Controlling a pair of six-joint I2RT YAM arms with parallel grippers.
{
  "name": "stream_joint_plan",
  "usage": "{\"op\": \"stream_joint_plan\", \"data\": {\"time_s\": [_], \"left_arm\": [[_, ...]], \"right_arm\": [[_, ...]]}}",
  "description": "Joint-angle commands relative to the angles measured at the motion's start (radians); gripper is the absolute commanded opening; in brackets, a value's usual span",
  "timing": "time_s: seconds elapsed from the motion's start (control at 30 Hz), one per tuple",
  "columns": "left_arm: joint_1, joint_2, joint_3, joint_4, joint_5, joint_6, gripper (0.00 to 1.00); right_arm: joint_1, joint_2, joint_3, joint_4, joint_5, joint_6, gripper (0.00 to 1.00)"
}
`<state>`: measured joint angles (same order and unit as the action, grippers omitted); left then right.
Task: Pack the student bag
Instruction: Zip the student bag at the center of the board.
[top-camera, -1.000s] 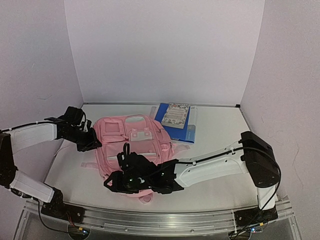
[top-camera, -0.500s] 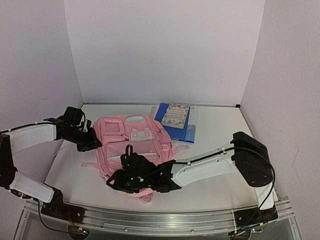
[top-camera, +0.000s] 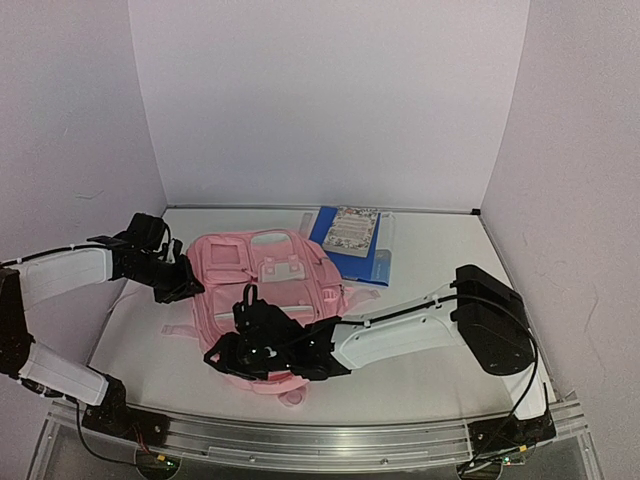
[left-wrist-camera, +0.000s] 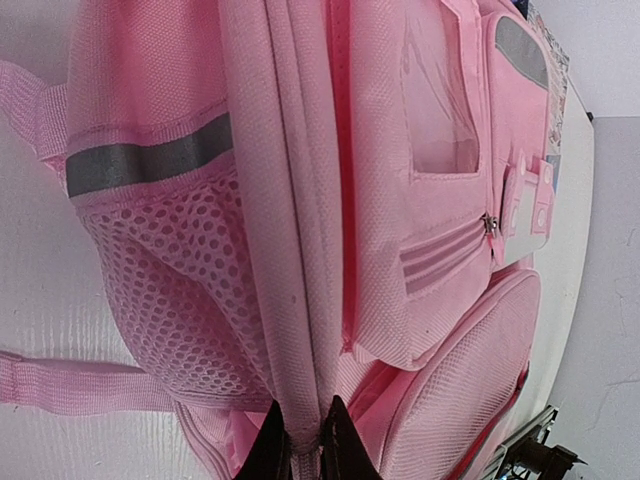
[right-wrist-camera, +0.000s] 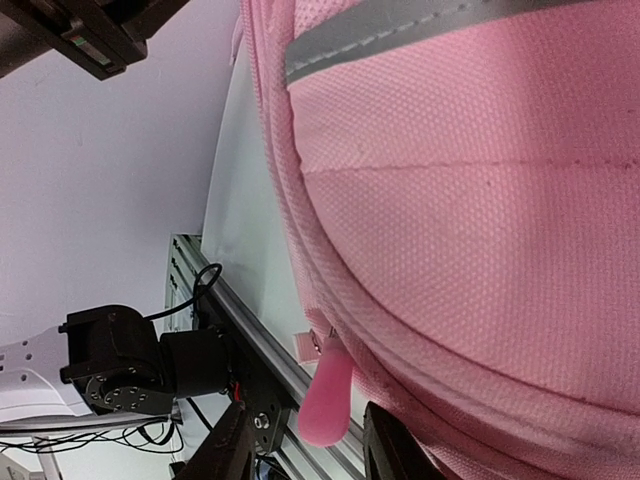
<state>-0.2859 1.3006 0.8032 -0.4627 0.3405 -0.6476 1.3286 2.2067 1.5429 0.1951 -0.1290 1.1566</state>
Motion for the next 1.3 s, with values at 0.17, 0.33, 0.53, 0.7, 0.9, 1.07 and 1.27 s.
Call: {"op": "stream_joint_plan", "data": {"time_s": [0.17,0.33,0.53,0.7,0.9,1.07,1.27], "left_arm": [[0.0,-0.067,0.021,0.09,0.049,0.003,0.0],[0.0,-0.069,0.017,0.089,0.046,0.003,0.0],[0.0,-0.072,0.017,0.088,0.04,0.002,0.0],[0.001,-0.074,0.018,0.082,0.019,0.001,0.0],[0.001,-0.052,0.035,0.069,-0.02,0.013,0.0],[0.007,-0.025,0.085,0.053,-0.058,0.035,0.0],[0.049,-0.019,0.141,0.028,-0.089,0.069,0.0]], "right_arm": [[-0.032,0.034,0.021,0.035,0.051,0.049,0.31],[-0.035,0.046,0.027,0.035,0.049,0.058,0.24],[-0.035,0.05,0.041,0.047,0.054,0.051,0.12],[-0.035,0.043,0.042,0.059,0.06,0.036,0.0],[-0.031,-0.005,0.013,0.062,0.091,-0.017,0.0],[-0.022,-0.045,-0.016,0.005,0.129,-0.058,0.0],[-0.006,-0.105,-0.043,-0.13,0.226,-0.13,0.0]]}}
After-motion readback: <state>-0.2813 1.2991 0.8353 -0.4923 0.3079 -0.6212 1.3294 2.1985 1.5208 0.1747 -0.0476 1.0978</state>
